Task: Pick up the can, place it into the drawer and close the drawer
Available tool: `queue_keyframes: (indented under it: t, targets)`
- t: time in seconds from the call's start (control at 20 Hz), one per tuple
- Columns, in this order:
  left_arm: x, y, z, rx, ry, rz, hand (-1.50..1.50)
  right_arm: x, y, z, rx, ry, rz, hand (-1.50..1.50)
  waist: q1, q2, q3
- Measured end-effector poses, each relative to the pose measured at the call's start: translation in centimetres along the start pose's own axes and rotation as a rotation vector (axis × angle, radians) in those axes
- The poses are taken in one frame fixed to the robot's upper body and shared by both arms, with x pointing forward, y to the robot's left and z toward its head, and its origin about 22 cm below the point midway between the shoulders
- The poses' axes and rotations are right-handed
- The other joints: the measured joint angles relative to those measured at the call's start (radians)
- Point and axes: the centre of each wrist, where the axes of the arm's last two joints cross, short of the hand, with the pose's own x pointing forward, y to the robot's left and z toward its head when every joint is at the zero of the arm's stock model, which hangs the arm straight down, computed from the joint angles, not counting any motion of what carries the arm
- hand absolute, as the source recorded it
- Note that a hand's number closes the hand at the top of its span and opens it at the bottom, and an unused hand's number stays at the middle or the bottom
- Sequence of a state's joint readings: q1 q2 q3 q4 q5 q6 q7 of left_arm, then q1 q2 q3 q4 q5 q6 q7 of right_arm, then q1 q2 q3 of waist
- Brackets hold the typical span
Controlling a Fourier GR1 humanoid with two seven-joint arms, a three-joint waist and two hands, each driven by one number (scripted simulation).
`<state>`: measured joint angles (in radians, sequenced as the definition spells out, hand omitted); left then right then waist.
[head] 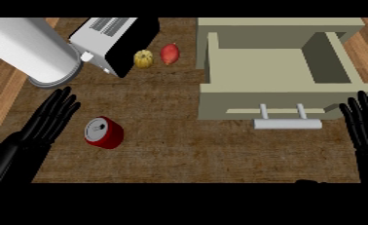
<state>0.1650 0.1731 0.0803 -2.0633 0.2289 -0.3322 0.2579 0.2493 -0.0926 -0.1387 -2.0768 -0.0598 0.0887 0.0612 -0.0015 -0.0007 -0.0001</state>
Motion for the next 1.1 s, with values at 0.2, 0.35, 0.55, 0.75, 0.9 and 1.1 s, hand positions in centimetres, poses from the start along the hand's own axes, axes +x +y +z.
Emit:
queue_keyframes:
  t: [0.2,0.35,0.55,0.75,0.9,1.1]
  targets:
    - [-2.2,-0.2,-0.7,0.001,0.007,0.008,-1.50,-0.6,-0.8,0.1,0.006,0.002,0.003,-1.50,-0.001,0.000,0.000]
    - [-3.4,0.1,-1.3,0.016,0.013,-0.001,-1.50,-0.4,-0.9,0.6,0.007,0.006,0.004,-1.50,-0.001,0.000,0.000]
    - [-5.3,0.3,-1.8,0.029,0.022,0.000,-1.50,-0.1,-0.7,0.6,0.005,0.002,0.004,-1.50,-0.001,0.000,0.000]
    - [-6.6,0.5,-1.3,0.043,0.027,-0.008,-1.50,-0.2,-1.0,0.4,0.008,0.010,0.009,-1.50,0.000,0.000,0.000]
    - [-7.6,1.5,-1.0,0.054,0.037,-0.012,-1.50,-0.8,-0.8,0.3,0.008,0.005,0.005,-1.50,0.000,0.000,0.000]
    - [-9.7,2.2,-1.1,0.068,0.049,-0.021,-1.50,-1.4,-1.0,-0.3,0.012,0.002,0.005,-1.50,0.000,0.001,0.000]
